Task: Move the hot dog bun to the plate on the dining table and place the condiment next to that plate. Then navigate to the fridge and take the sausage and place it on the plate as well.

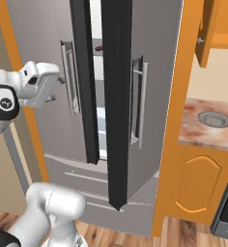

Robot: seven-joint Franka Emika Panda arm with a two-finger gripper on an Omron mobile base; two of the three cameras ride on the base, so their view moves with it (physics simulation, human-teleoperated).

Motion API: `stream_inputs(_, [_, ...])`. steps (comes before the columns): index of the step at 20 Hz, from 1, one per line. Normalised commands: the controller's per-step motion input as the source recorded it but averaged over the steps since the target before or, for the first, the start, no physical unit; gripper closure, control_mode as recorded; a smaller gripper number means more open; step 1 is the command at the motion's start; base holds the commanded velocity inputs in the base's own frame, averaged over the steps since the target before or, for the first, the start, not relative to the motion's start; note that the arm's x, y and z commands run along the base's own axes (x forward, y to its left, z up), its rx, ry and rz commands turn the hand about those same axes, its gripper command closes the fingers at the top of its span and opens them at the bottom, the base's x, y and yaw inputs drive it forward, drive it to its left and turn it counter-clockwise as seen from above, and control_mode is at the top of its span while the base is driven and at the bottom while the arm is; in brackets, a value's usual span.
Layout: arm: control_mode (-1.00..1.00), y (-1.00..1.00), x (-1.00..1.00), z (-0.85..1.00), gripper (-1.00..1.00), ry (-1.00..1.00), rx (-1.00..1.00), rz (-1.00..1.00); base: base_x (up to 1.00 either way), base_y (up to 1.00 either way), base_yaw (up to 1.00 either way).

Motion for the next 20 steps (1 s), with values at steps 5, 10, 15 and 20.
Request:
stream_inputs(5, [-1.0, -0.66, 1.0, -0.34, -1.0, 0.03, -0.05, -0.1, 0.0, 0.0, 0.0])
stream_inputs(10, [-1.0, -0.65, 0.94, -0.32, -1.0, 0.0, 0.0, -0.02, 0.0, 0.0, 0.0])
stream_inputs(15, [-1.0, -0.67, 0.63, -0.21, -1.0, 0.0, -0.02, -0.01, 0.0, 0.0, 0.0])
stream_inputs(20, [-1.0, -0.82, -0.01, -0.03, -1.0, -0.05, -0.04, 0.0, 0.0, 0.0, 0.0])
